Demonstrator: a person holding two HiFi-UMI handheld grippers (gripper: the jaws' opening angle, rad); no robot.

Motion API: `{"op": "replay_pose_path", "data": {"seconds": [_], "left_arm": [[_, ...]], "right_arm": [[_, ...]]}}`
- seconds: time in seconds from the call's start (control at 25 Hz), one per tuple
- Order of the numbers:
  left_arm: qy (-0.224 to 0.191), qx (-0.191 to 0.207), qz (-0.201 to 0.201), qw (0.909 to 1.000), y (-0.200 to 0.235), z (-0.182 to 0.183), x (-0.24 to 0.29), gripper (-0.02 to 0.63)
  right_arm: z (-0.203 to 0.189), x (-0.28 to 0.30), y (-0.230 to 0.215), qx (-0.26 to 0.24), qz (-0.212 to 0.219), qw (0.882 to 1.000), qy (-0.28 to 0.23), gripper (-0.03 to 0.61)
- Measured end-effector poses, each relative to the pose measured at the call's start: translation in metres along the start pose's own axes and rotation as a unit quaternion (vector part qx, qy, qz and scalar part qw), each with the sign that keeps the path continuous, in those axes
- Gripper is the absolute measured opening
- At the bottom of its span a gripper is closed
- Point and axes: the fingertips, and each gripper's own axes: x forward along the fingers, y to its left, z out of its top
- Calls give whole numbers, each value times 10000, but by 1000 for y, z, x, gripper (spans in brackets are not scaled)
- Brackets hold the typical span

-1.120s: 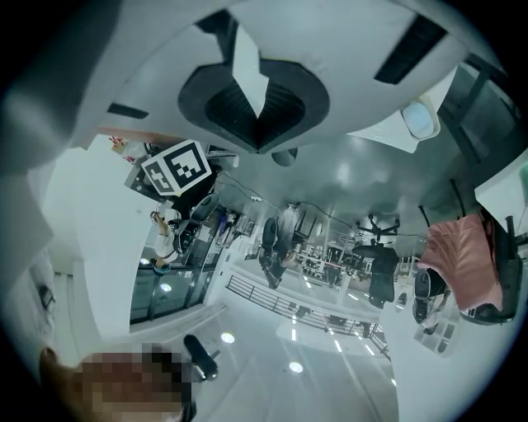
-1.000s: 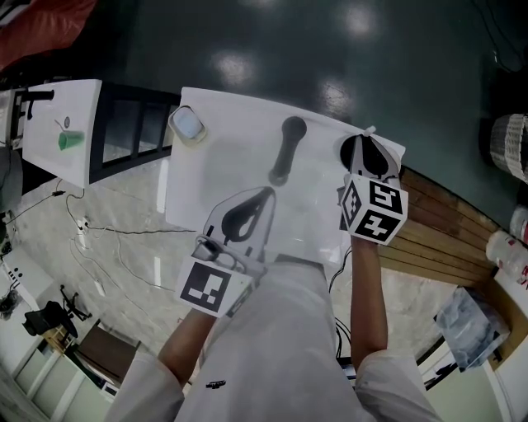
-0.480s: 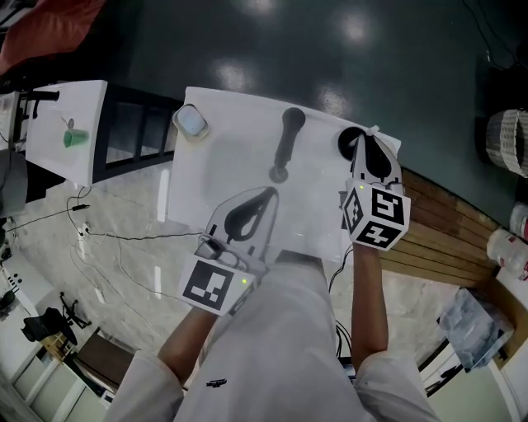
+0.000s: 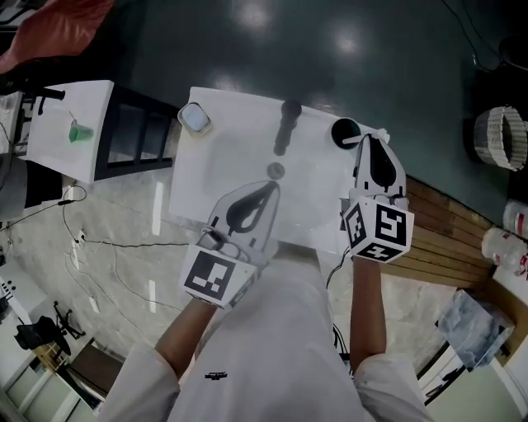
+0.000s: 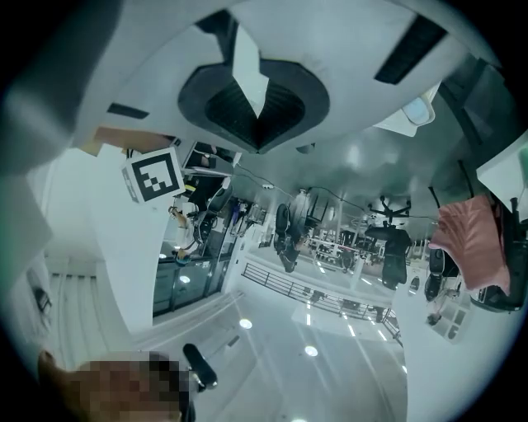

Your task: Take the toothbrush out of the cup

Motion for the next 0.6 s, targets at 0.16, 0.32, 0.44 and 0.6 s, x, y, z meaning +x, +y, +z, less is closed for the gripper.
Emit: {"op": "replay_pose_path", "data": {"seconds": [0.16, 0.32, 0.44, 0.6], "left_arm": [[-109, 108, -53, 9999, -8, 4, -12, 2], [-254, 133, -86, 9996, -15, 12, -23, 2], [-293, 150, -97, 9994, -18, 15, -34, 2], [-397, 221, -93, 9989, -19, 17, -46, 2]], "right_arm": [[19, -25, 7, -75, 70, 9996, -275, 15], [35, -53, 16, -265, 131, 9984, -482, 15], [44, -74, 24, -482, 170, 9966, -642, 15], [49, -102, 26, -456, 160, 9960, -756, 15]]}}
